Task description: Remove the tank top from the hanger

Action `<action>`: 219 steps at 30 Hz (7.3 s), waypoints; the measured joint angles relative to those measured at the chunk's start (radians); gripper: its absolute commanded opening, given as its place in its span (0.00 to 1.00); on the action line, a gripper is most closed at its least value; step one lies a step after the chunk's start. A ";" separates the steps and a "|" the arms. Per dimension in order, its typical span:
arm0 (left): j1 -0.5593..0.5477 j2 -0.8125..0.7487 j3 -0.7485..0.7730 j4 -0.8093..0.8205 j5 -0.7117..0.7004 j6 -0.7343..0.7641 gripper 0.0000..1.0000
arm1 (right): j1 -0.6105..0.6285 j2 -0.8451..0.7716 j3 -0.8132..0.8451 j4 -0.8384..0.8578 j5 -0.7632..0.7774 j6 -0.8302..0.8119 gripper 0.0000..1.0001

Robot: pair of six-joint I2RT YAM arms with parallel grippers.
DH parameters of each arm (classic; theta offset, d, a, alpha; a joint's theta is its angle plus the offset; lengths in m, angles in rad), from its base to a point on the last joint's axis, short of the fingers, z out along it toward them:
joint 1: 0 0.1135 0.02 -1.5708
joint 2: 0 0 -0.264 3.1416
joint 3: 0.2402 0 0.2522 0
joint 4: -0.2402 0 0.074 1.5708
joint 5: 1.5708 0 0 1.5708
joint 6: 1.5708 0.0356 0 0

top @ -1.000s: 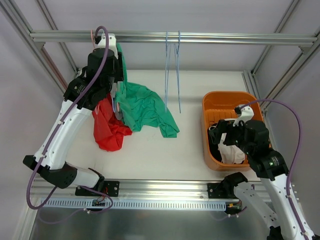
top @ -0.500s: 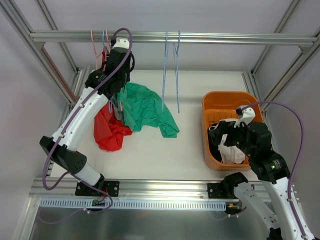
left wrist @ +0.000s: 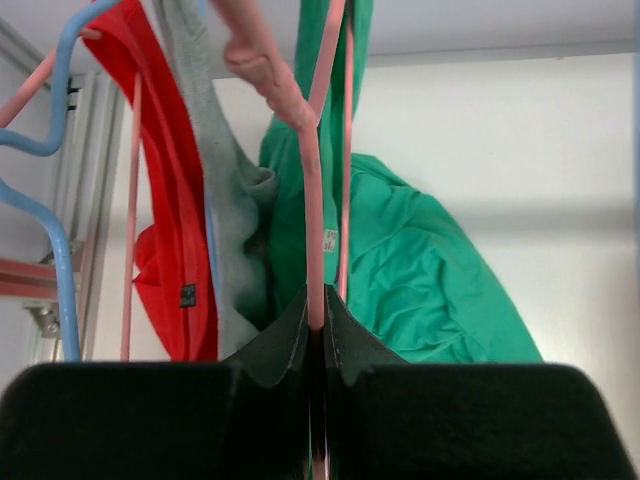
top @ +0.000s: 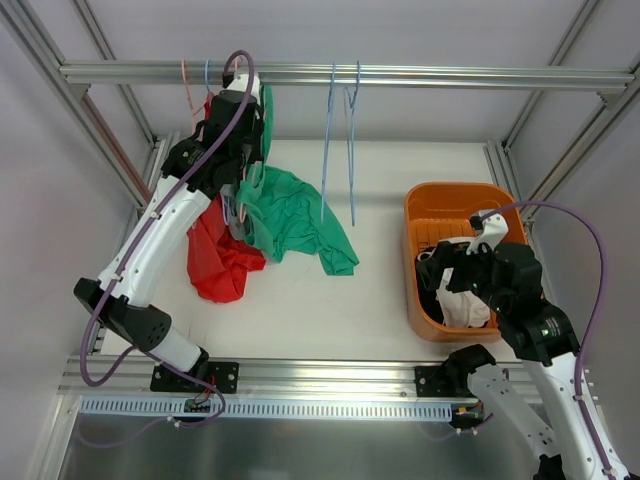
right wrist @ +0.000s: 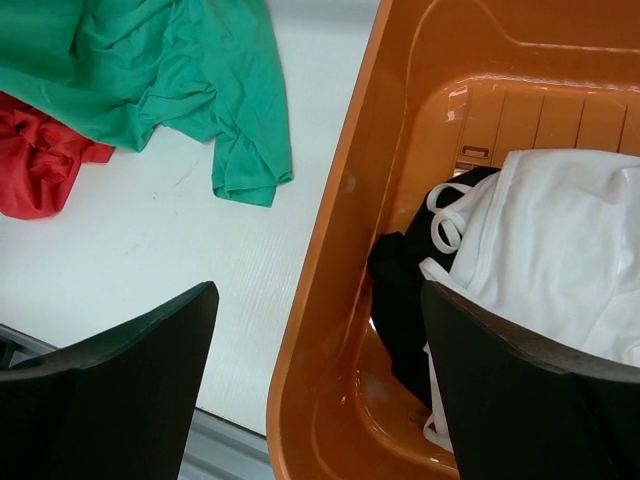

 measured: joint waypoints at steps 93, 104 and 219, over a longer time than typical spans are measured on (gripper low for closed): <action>-0.128 -1.107 -0.977 -0.170 1.215 -0.270 0.00 | 0.616 0.388 -0.444 1.206 0.541 -0.063 0.00; -0.128 -0.927 -0.630 0.147 1.218 -0.253 0.00 | 0.607 0.061 -0.443 0.993 0.251 0.054 0.00; -0.010 0.069 0.107 -0.031 0.675 -0.264 0.99 | 0.769 0.155 -0.314 0.570 0.230 0.203 0.99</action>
